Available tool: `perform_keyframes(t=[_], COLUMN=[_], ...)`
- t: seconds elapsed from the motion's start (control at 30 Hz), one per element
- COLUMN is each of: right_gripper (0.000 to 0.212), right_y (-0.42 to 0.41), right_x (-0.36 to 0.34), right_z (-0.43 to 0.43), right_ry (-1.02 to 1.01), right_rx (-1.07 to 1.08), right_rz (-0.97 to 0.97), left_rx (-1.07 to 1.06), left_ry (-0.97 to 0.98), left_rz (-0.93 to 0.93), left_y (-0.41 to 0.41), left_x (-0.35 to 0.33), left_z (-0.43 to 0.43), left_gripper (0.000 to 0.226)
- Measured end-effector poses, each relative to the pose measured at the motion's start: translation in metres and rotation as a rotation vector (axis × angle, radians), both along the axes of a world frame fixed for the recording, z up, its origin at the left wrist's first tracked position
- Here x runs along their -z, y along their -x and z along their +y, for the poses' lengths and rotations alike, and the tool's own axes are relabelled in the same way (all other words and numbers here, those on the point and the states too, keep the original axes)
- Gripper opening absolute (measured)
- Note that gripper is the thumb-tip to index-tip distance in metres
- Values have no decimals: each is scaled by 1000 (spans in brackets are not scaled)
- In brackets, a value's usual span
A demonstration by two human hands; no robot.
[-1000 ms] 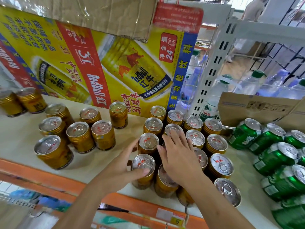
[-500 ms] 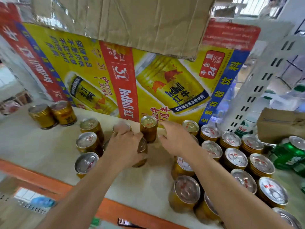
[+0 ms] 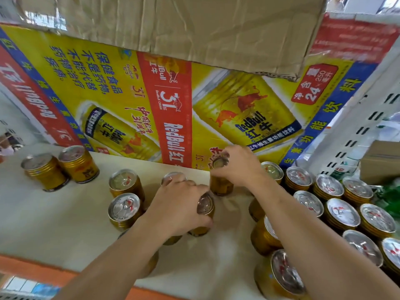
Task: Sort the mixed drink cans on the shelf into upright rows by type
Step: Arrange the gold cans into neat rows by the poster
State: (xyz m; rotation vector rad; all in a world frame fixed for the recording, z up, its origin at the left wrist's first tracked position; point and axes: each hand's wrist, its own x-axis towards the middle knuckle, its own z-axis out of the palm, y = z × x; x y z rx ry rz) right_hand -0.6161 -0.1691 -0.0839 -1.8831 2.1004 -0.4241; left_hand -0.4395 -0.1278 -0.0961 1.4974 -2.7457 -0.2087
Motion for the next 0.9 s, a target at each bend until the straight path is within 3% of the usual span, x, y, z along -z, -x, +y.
perform_keyframes(t=[0.3, 0.4, 0.47, 0.57, 0.9], right_gripper=[51, 62, 68, 57, 52], right_y=[10, 16, 20, 24, 26], right_x=[-5, -6, -5, -3, -3], right_z=[-1, -1, -2, -2, 5], right_ry=[-33, -59, -75, -77, -31], right_rx=[149, 112, 55, 15, 78], right_rz=[311, 362, 366, 298, 300], left_rx=[39, 30, 26, 21, 8], left_ry=[2, -30, -52, -74, -79], left_rz=[42, 50, 36, 33, 78], left_y=[11, 17, 18, 19, 28], left_x=[2, 1, 0, -1, 0], left_z=[-21, -23, -24, -23, -14], left_gripper=[58, 54, 54, 57, 65])
